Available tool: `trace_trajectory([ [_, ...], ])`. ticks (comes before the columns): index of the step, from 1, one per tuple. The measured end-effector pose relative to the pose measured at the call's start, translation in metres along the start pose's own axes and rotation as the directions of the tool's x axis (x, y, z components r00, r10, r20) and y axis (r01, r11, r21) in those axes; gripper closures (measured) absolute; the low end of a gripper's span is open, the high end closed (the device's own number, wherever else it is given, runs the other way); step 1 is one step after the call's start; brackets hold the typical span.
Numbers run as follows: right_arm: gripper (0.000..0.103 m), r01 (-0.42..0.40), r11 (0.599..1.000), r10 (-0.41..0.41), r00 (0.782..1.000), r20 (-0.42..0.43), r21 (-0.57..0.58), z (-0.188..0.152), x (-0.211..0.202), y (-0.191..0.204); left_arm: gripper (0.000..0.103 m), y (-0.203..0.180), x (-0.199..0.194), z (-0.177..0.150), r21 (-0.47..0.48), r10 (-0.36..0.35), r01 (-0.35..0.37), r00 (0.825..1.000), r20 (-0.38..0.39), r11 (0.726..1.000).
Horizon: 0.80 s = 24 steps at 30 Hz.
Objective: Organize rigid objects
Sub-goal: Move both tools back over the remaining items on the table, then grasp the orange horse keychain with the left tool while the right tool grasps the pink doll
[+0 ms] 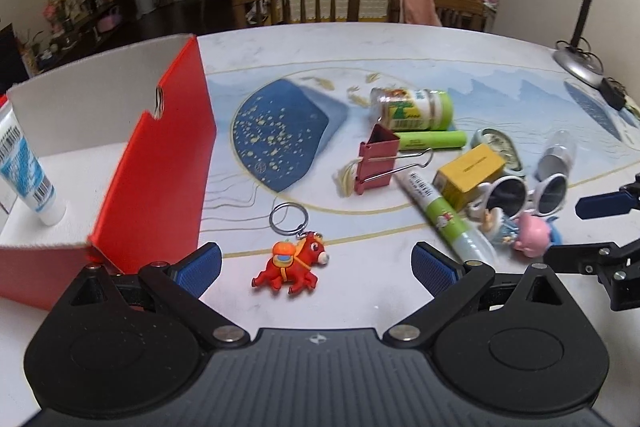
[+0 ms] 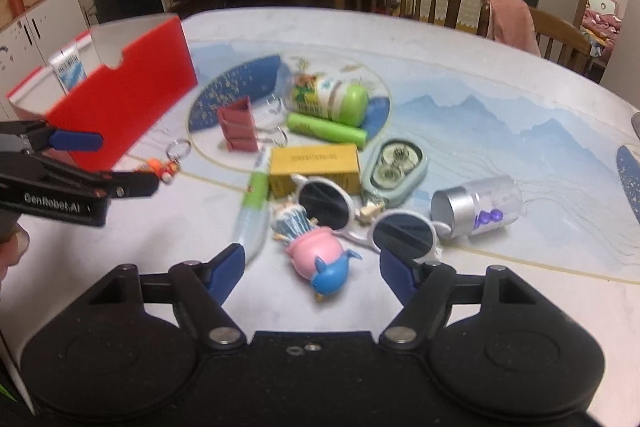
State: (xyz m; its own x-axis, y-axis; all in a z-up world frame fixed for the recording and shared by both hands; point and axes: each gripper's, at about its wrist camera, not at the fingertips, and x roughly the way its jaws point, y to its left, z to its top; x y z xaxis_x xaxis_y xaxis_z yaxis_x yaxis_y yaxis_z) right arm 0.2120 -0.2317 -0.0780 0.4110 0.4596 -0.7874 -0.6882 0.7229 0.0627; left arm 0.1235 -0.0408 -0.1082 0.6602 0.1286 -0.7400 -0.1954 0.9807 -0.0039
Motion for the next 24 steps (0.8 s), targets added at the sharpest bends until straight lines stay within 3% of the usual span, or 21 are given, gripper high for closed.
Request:
trace_trajectory([
  [14, 0.042, -0.045, 0.999, 0.045, 0.998, -0.053, -0.004, -0.003, 0.026, -0.013, 0.003, 0.0, 0.023, -0.004, -0.022, 0.061, -0.061, 0.998, -0.014, 0.998],
  [17, 0.046, -0.052, 0.999, 0.052, 0.997, -0.054, -0.002, -0.002, 0.028, -0.012, 0.016, 0.001, 0.026, -0.005, -0.039, 0.063, -0.064, 0.998, -0.029, 0.997],
  [20, 0.047, -0.063, 0.998, 0.062, 0.997, -0.053, -0.002, -0.002, 0.029, -0.011, 0.036, 0.005, 0.031, -0.006, -0.066, 0.062, -0.066, 0.997, -0.053, 0.996],
  [24, 0.049, -0.062, 0.998, 0.061, 0.997, -0.052, -0.007, -0.002, 0.031, -0.011, 0.045, 0.005, 0.03, -0.007, -0.063, 0.062, -0.065, 0.997, -0.045, 0.996],
])
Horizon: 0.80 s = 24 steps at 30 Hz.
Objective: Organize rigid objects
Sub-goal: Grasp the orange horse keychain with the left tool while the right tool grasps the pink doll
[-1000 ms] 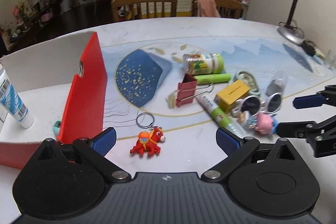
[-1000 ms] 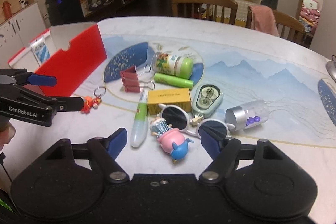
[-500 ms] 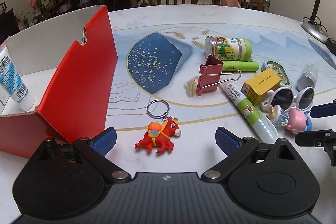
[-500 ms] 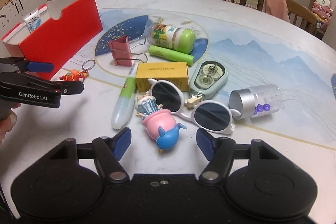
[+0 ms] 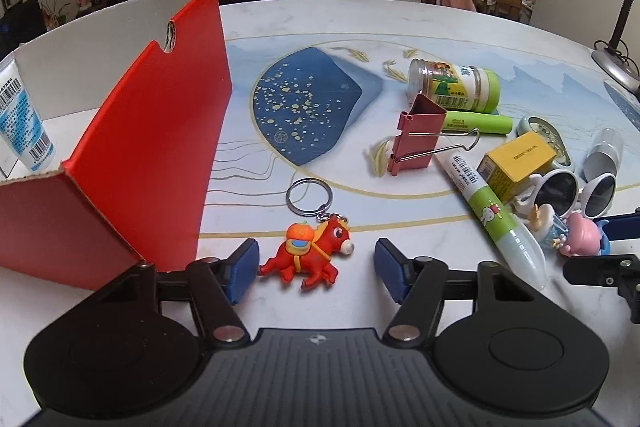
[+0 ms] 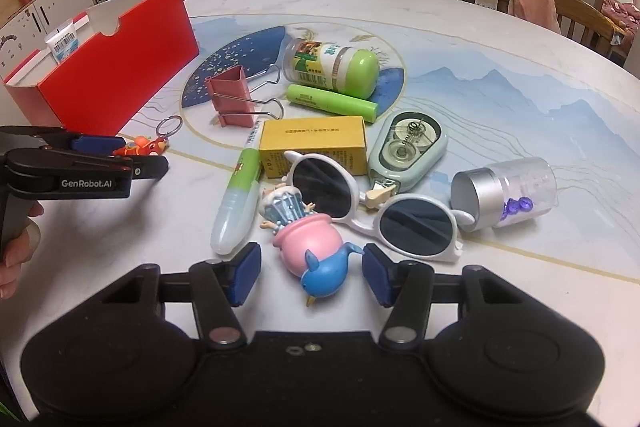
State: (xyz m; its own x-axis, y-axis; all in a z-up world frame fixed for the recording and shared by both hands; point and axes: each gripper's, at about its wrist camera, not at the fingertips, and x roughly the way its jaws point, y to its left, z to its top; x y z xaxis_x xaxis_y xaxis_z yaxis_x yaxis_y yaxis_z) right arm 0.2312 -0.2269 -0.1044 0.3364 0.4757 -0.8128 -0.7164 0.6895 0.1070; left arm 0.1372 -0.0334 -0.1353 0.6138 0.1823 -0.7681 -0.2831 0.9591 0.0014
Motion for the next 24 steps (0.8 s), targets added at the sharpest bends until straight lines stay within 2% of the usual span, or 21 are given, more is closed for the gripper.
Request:
trace_trajectory([
  [1, 0.05, 0.0, 1.0, 0.0, 1.0, -0.002, 0.002, 0.0, 0.001, 0.0, 0.052, -0.001, 0.0, 0.0, 0.006, -0.004, 0.004, 1.0, 0.003, 1.0],
  [4, 0.051, 0.002, 1.0, -0.002, 1.0, -0.003, -0.003, 0.0, 0.002, 0.001, 0.064, -0.005, -0.001, 0.002, 0.028, -0.016, 0.016, 1.0, 0.003, 0.999],
  [7, 0.056, 0.01, 1.0, -0.01, 1.0, -0.007, -0.005, 0.0, 0.004, 0.001, 0.064, -0.007, -0.001, 0.002, 0.033, -0.015, 0.015, 1.0, 0.001, 0.999],
  [24, 0.058, 0.005, 1.0, -0.005, 1.0, 0.008, 0.02, -0.006, -0.014, 0.005, 0.065, -0.003, -0.012, 0.001, 0.016, -0.047, 0.047, 0.999, -0.019, 0.999],
])
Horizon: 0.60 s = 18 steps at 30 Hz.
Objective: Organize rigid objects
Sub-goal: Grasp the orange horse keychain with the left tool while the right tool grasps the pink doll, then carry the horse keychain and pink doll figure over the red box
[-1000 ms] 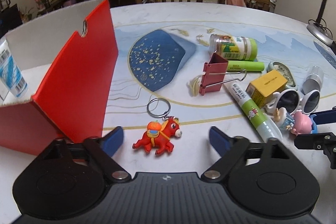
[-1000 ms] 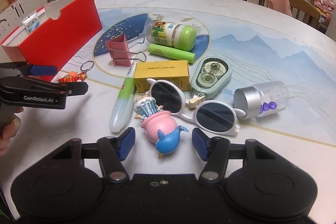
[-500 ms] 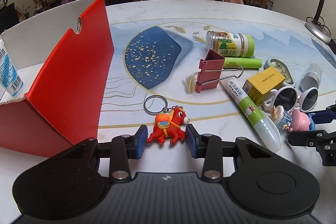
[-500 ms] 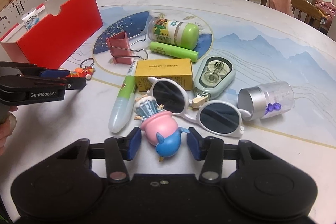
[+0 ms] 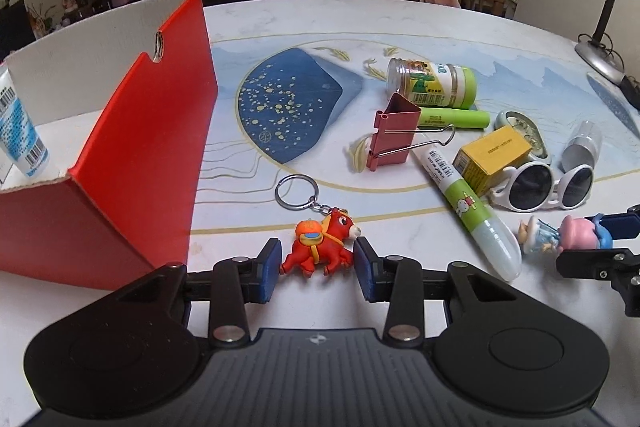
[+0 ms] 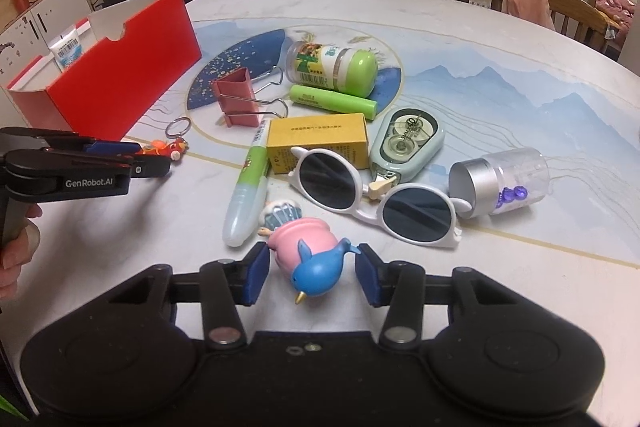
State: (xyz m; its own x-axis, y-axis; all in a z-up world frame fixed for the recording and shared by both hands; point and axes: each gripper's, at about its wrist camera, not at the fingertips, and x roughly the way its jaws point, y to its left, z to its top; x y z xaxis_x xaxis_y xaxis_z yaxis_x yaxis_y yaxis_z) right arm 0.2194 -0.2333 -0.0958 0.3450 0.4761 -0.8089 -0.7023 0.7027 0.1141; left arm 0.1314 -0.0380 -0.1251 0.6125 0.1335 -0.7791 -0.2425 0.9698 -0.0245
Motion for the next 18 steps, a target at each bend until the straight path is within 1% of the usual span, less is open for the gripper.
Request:
trace_trajectory([
  [1, 0.062, 0.002, 1.0, -0.002, 1.0, 0.003, 0.001, 0.0, -0.003, 0.001, 0.065, 0.001, -0.002, 0.0, -0.003, -0.009, 0.009, 1.0, 0.0, 1.0],
  [8, 0.063, 0.009, 1.0, -0.01, 1.0, 0.024, 0.025, -0.002, -0.017, 0.002, 0.065, 0.007, -0.019, 0.002, -0.027, -0.047, 0.048, 0.999, 0.018, 0.998],
  [9, 0.071, 0.008, 1.0, -0.008, 1.0, 0.029, 0.028, -0.002, -0.019, 0.002, 0.065, 0.007, -0.022, 0.003, -0.028, -0.051, 0.052, 0.998, 0.021, 0.998],
  [18, 0.07, 0.029, 0.999, -0.031, 0.998, 0.058, 0.04, -0.001, -0.034, 0.007, 0.065, 0.012, -0.05, 0.011, -0.015, -0.105, 0.106, 0.993, 0.06, 0.994],
])
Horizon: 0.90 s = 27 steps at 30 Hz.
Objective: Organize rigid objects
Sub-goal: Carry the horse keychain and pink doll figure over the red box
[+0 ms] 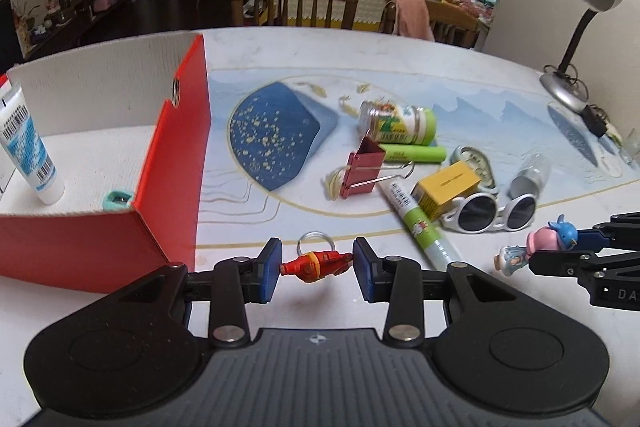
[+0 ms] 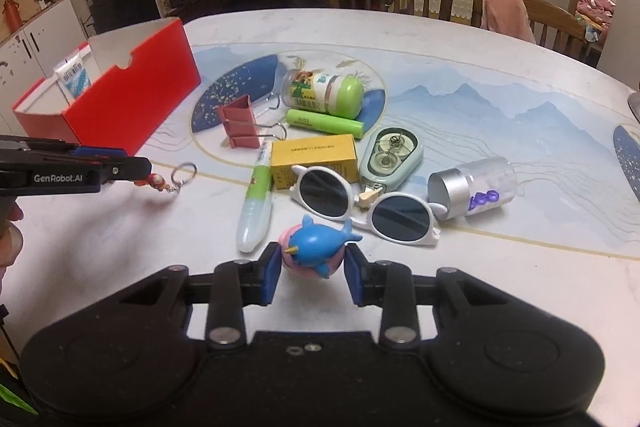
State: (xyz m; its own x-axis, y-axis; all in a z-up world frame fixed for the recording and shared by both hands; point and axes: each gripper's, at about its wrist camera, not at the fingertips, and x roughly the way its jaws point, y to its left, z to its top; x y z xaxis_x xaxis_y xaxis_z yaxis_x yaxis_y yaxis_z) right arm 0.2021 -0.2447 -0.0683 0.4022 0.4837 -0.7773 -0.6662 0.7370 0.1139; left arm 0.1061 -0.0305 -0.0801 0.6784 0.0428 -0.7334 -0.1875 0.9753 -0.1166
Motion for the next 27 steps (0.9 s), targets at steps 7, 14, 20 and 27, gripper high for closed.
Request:
trace_trajectory([
  [7, 0.07, -0.006, 1.0, 0.006, 0.999, 0.047, 0.002, 0.011, -0.019, 0.015, 0.065, 0.016, -0.017, 0.009, -0.002, -0.031, 0.031, 0.999, 0.02, 1.0],
  [14, 0.07, -0.041, 0.999, 0.042, 0.993, 0.108, -0.015, 0.036, -0.035, 0.047, 0.065, 0.041, -0.051, 0.029, -0.01, -0.08, 0.081, 0.994, 0.078, 0.997],
  [20, 0.07, -0.047, 0.997, 0.055, 0.987, 0.15, -0.061, 0.061, -0.039, 0.084, 0.065, 0.075, -0.085, 0.056, -0.013, -0.088, 0.091, 0.984, 0.156, 0.996],
  [27, 0.07, -0.066, 0.992, 0.086, 0.977, 0.194, -0.109, 0.092, -0.036, 0.13, 0.065, 0.129, -0.115, 0.079, -0.015, -0.049, 0.054, 0.973, 0.223, 0.998],
])
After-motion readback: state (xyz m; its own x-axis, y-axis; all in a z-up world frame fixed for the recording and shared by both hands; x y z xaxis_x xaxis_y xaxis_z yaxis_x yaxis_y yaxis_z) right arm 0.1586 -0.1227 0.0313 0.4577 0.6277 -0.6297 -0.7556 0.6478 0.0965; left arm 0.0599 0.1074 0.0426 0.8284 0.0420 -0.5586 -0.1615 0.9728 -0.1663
